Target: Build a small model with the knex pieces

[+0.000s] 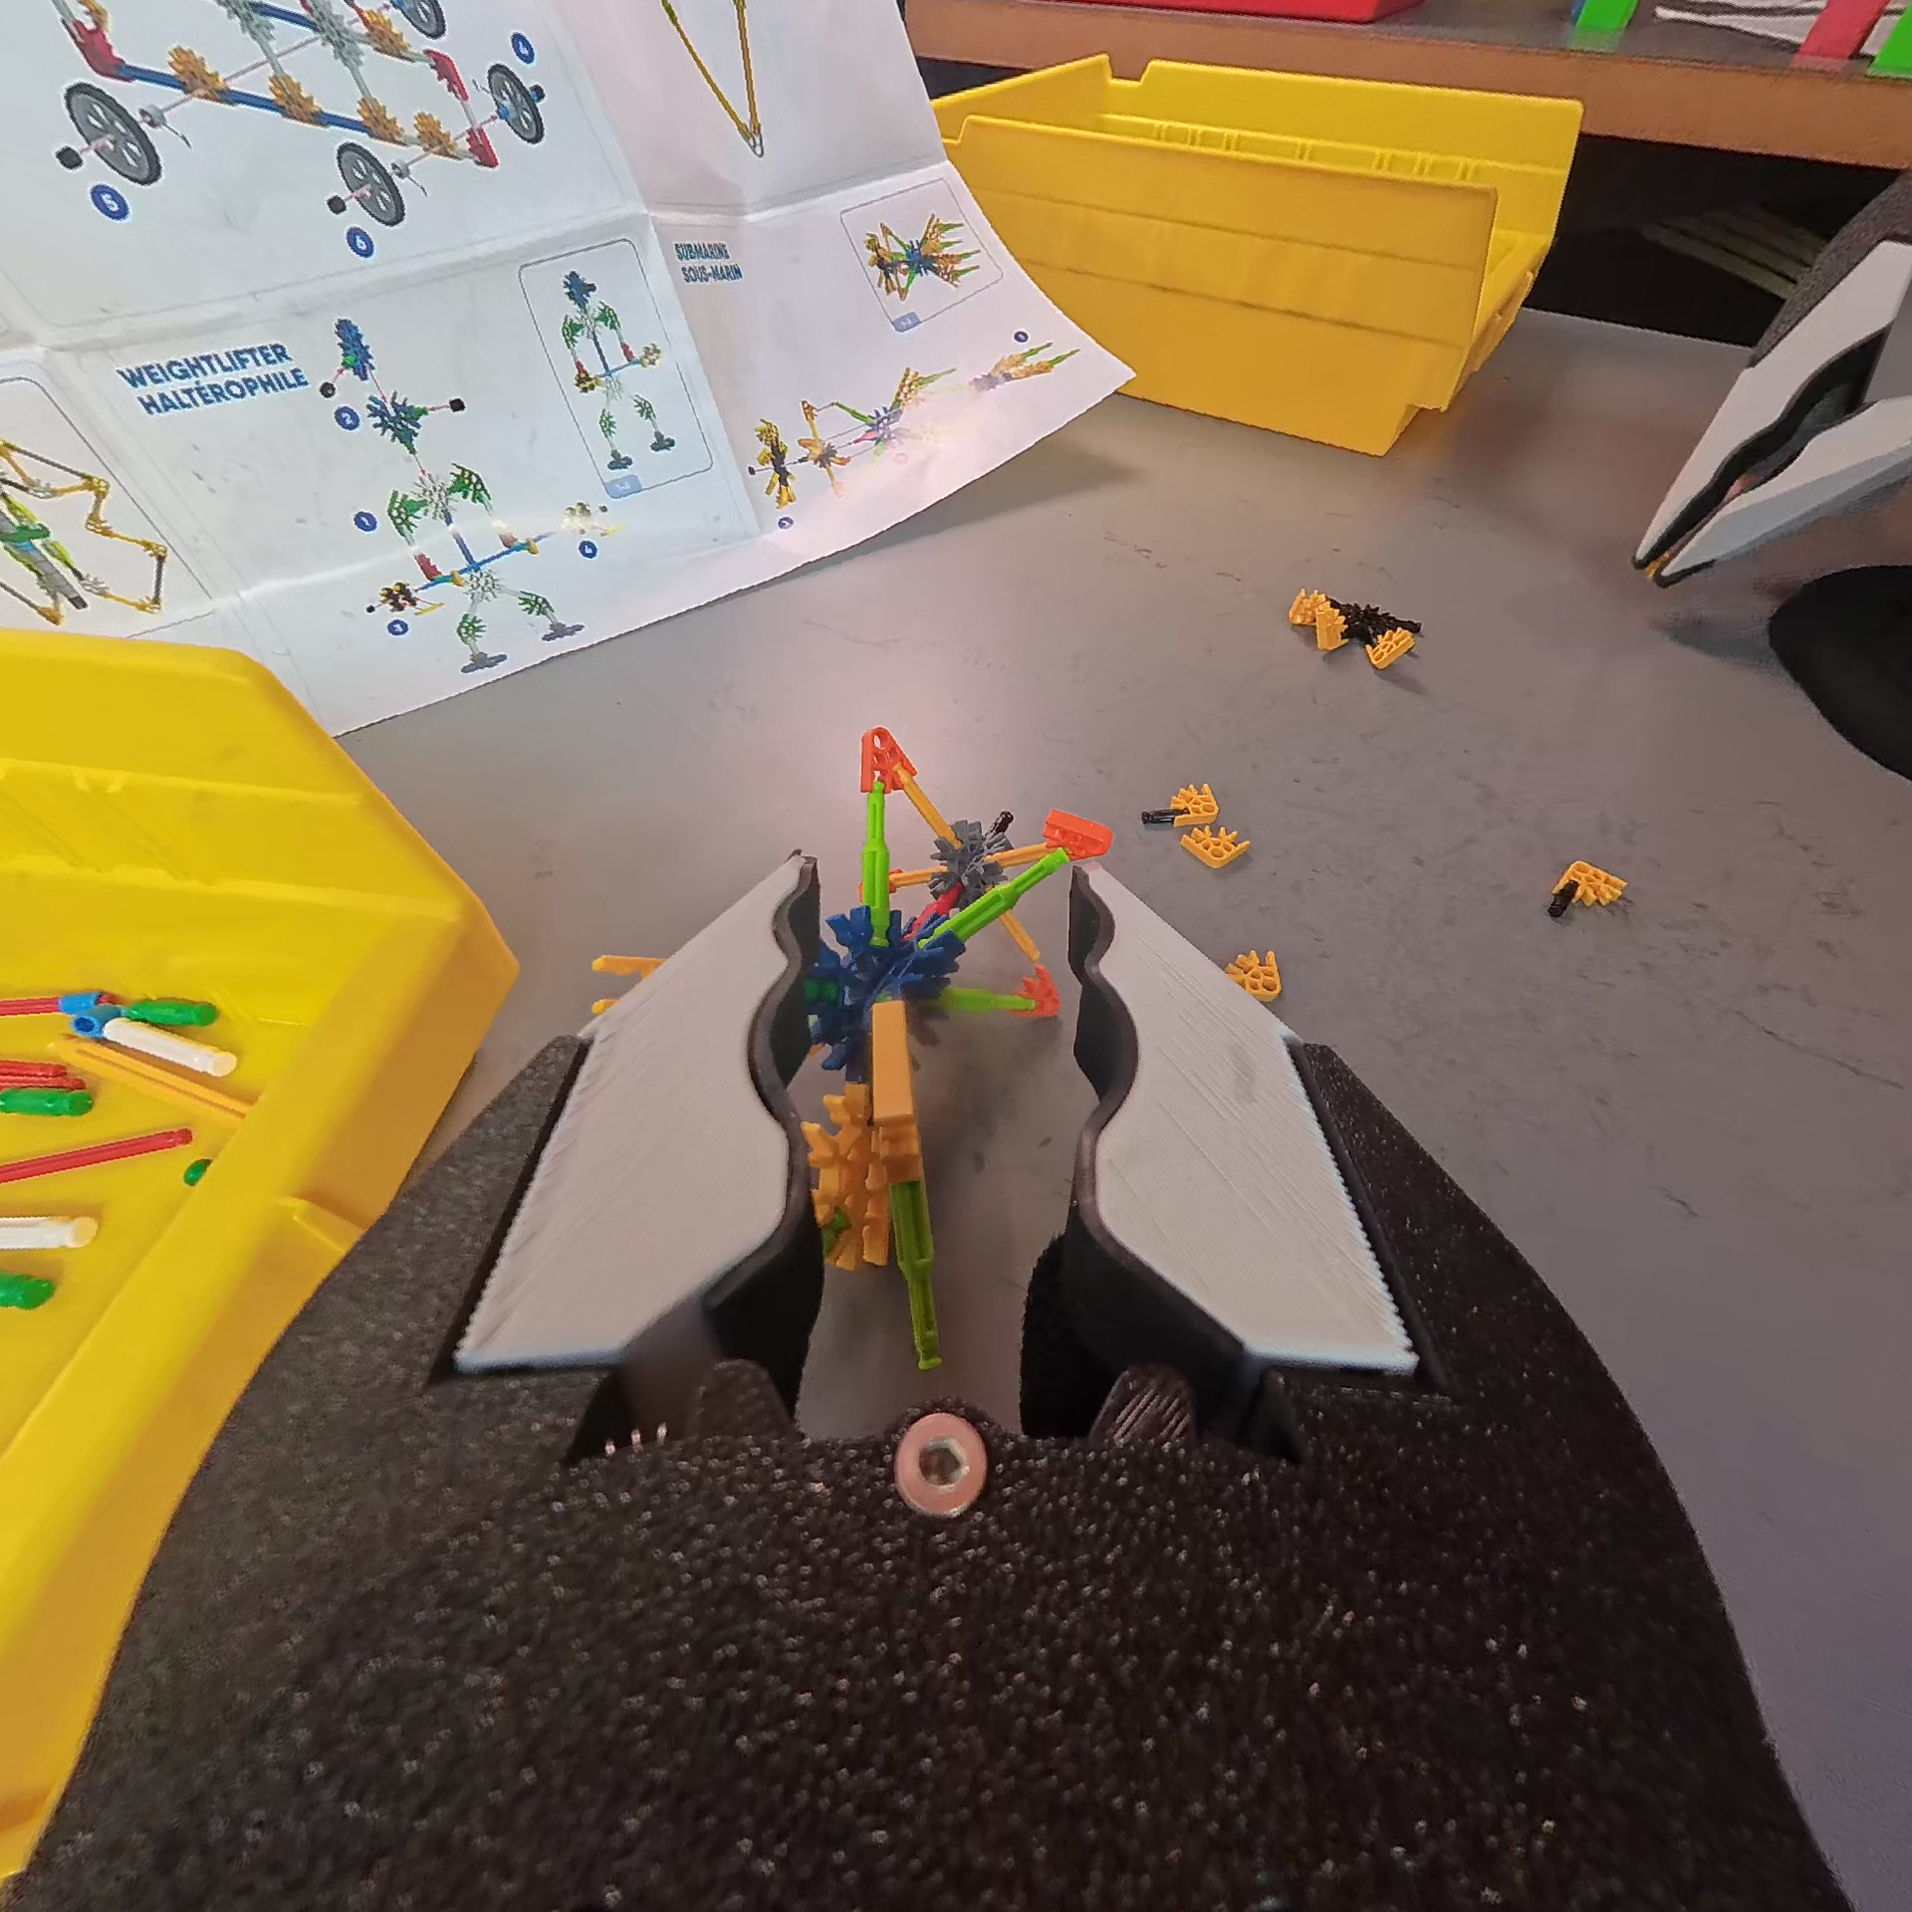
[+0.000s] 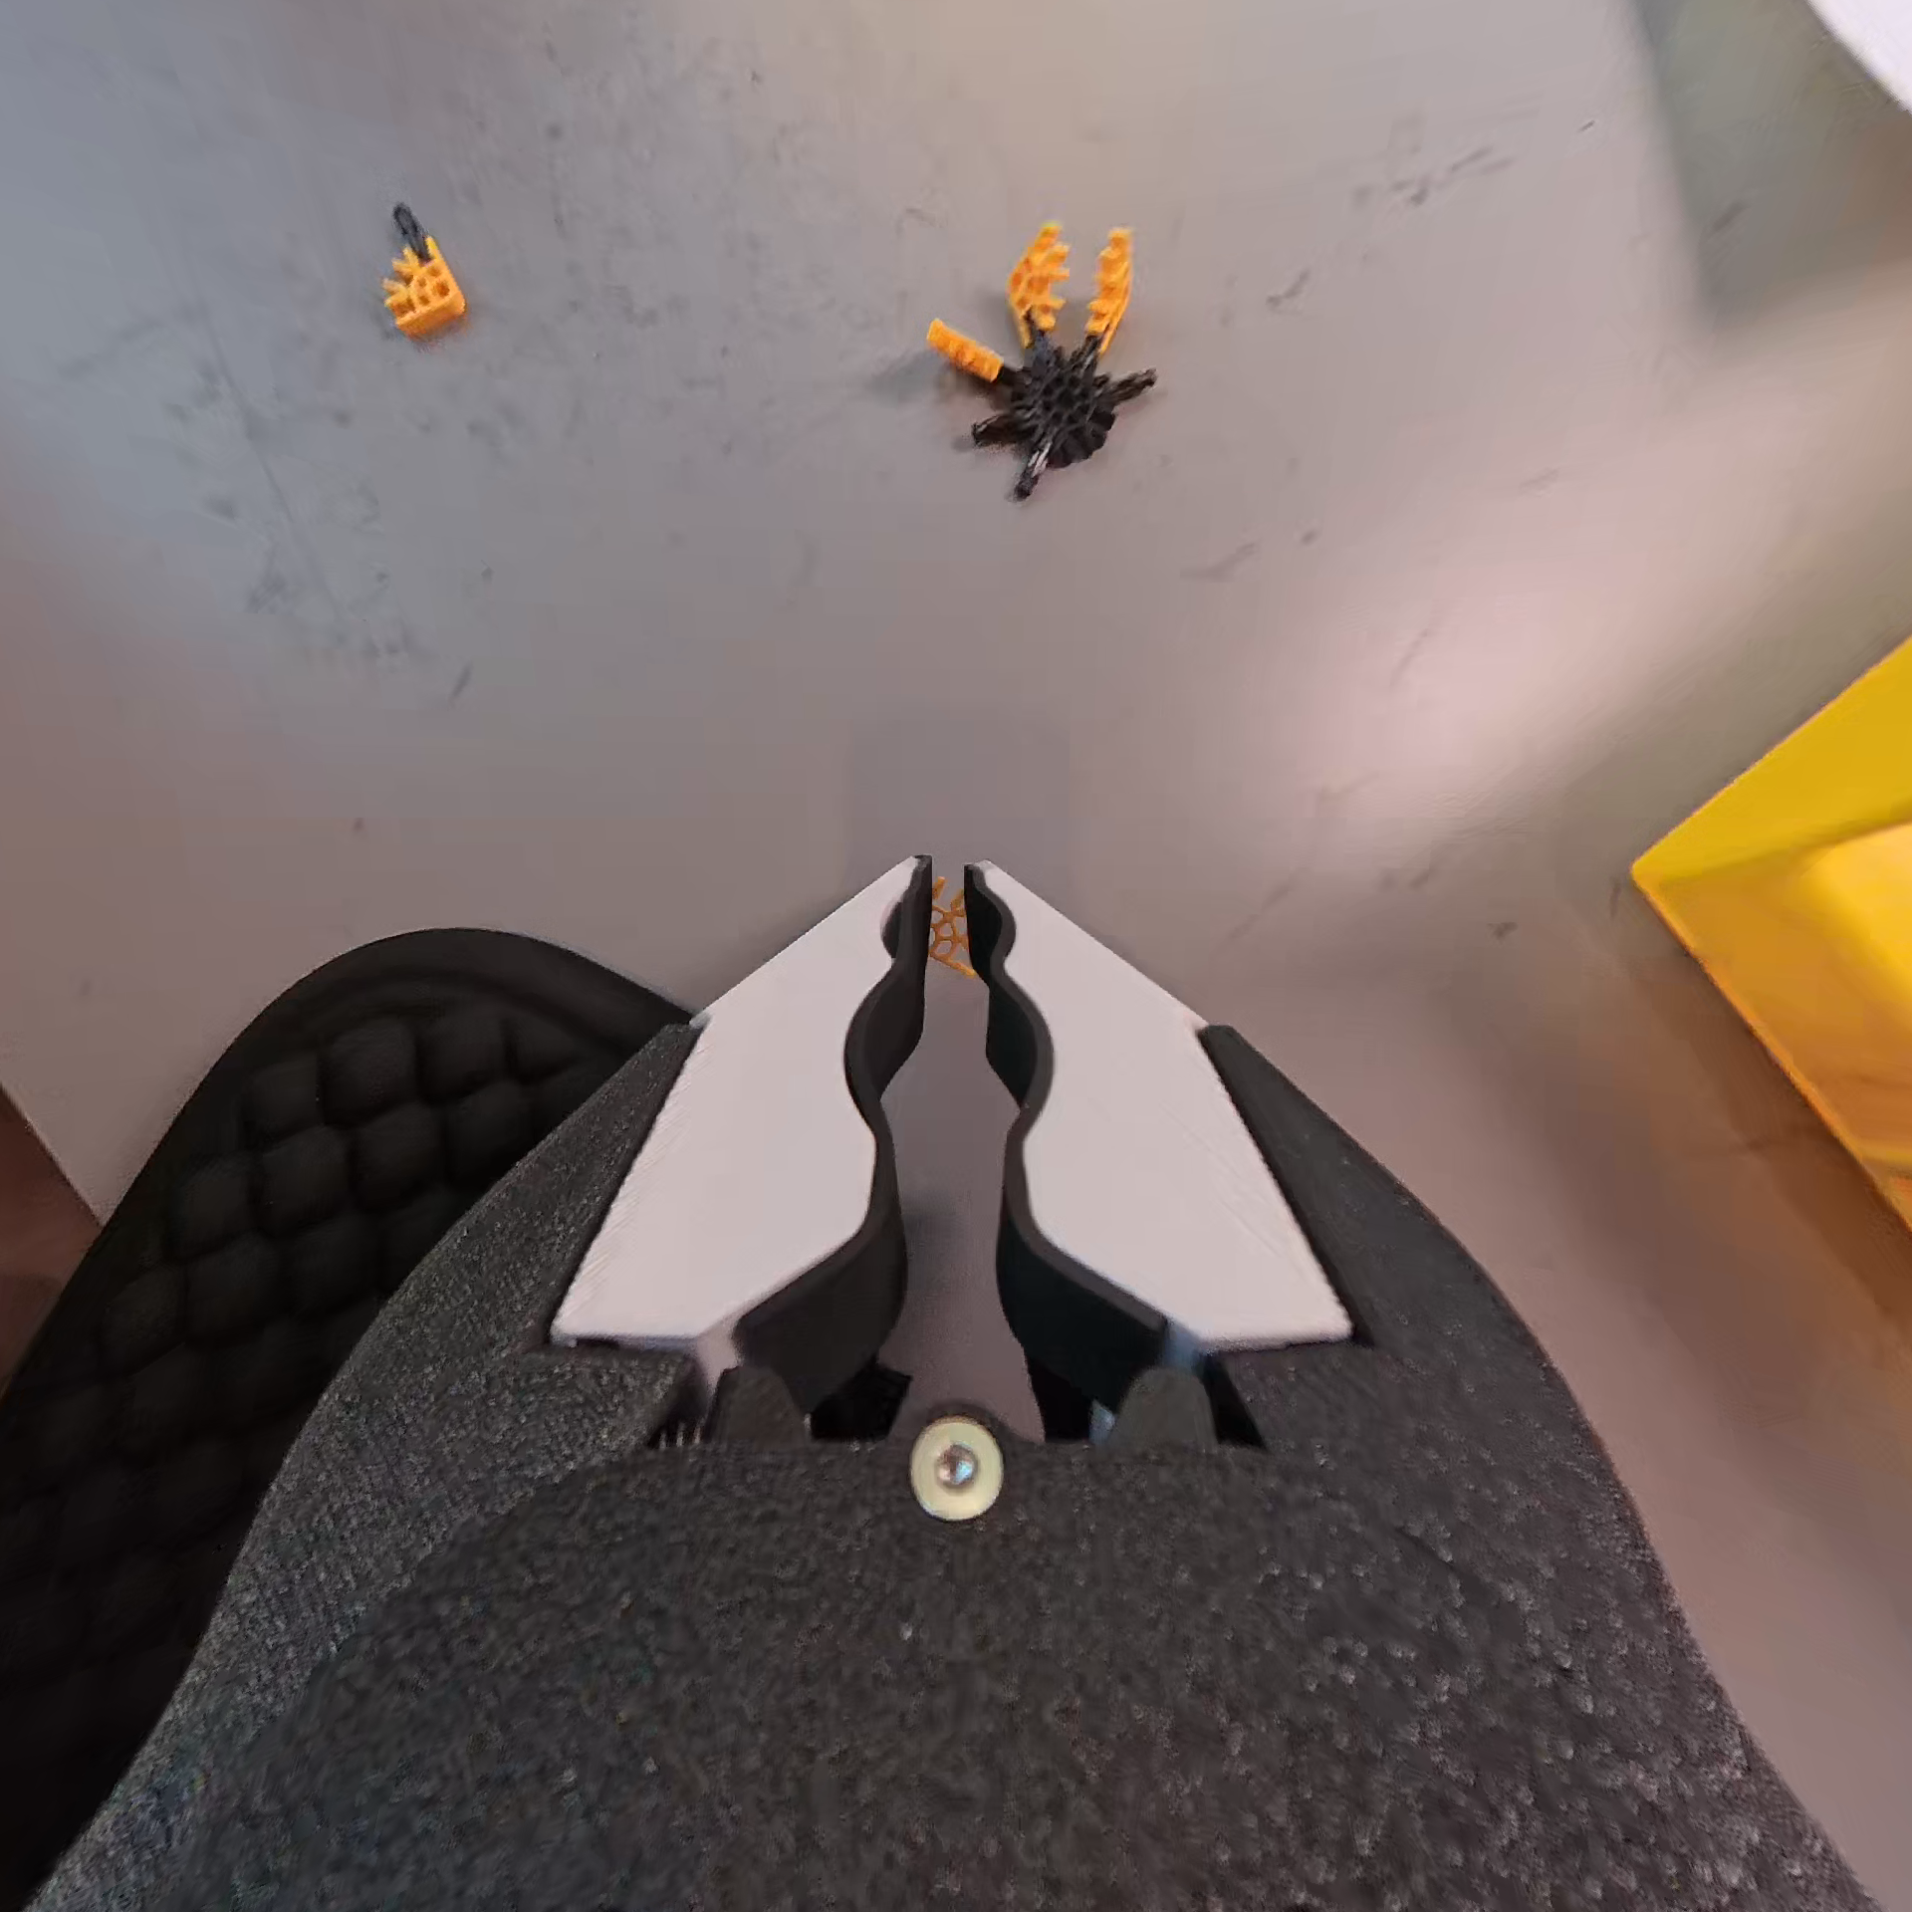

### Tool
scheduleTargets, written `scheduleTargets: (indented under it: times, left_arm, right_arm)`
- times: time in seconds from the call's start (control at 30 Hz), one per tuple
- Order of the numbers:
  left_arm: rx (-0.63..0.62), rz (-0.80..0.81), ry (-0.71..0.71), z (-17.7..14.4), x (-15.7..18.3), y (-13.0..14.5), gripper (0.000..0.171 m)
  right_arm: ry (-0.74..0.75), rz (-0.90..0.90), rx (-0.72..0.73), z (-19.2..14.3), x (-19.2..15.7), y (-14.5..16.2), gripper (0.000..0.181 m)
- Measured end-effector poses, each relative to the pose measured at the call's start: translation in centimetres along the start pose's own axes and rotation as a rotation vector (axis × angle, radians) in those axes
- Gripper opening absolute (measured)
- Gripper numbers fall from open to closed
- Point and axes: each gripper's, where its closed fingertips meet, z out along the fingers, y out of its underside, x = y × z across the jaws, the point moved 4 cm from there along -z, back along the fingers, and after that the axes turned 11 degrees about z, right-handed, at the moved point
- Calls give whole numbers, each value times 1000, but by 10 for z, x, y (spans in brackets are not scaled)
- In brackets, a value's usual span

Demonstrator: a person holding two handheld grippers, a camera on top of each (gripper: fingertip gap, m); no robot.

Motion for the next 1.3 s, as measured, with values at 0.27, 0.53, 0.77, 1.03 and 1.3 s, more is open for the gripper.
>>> scheduleTargets:
  times: [0.27, 0.53, 0.77, 1.03, 1.3]
  left_arm:
    - [0, 9, -1, 1, 0, 1, 48]
    - [-1, 17, -7, 1, -1, 1, 48]
    - [-2, 21, -7, 1, 0, 1, 48]
    - [-6, 7, 2, 1, 1, 1, 47]
    - [-2, 0, -10, 1, -2, 2, 47]
  right_arm:
    - [164, -34, 257, -39, 22, -35, 4]
    - [400, -302, 511, -71, 12, -71, 4]
    - [579, -519, 481, -68, 0, -84, 4]
    - [639, -249, 486, -73, 55, -86, 4]
    - [354, 255, 774, -81, 85, -97, 4]
